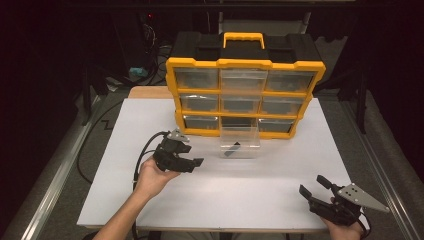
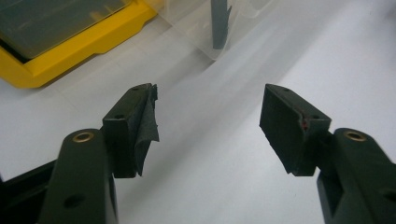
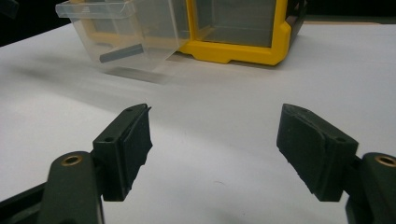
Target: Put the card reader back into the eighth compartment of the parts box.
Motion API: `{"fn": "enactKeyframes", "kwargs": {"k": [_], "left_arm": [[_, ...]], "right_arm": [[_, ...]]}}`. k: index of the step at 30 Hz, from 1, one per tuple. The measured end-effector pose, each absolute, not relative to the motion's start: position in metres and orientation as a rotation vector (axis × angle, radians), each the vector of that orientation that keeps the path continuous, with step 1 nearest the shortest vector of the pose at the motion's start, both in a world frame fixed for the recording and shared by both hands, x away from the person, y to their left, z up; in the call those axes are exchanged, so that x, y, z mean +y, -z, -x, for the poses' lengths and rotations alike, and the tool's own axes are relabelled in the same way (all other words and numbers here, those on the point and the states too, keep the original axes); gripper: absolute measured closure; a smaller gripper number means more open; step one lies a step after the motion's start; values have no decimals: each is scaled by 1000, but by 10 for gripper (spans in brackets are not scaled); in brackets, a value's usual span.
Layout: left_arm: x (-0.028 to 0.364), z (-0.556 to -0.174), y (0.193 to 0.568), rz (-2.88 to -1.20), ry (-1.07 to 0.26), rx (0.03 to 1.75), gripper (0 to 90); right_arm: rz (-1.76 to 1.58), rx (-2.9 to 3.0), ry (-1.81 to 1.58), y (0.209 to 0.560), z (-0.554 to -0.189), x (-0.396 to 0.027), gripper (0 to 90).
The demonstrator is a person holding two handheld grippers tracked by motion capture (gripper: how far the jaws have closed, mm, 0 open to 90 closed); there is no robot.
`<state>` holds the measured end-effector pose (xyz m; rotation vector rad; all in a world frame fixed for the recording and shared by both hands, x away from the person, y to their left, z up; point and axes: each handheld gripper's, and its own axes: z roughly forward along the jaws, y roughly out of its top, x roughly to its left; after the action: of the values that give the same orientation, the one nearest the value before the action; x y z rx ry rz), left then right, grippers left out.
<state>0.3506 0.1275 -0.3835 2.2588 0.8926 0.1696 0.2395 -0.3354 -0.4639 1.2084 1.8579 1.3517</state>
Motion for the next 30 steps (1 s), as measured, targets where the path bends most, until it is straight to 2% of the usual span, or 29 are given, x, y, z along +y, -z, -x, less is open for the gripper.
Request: {"fn": "enactKeyframes", "kwargs": {"k": [30], "left_arm": [[162, -336, 402, -2165, -227, 966, 357]], "right_arm": [[-1208, 1856, -1351, 464, -239, -335, 261]]}}
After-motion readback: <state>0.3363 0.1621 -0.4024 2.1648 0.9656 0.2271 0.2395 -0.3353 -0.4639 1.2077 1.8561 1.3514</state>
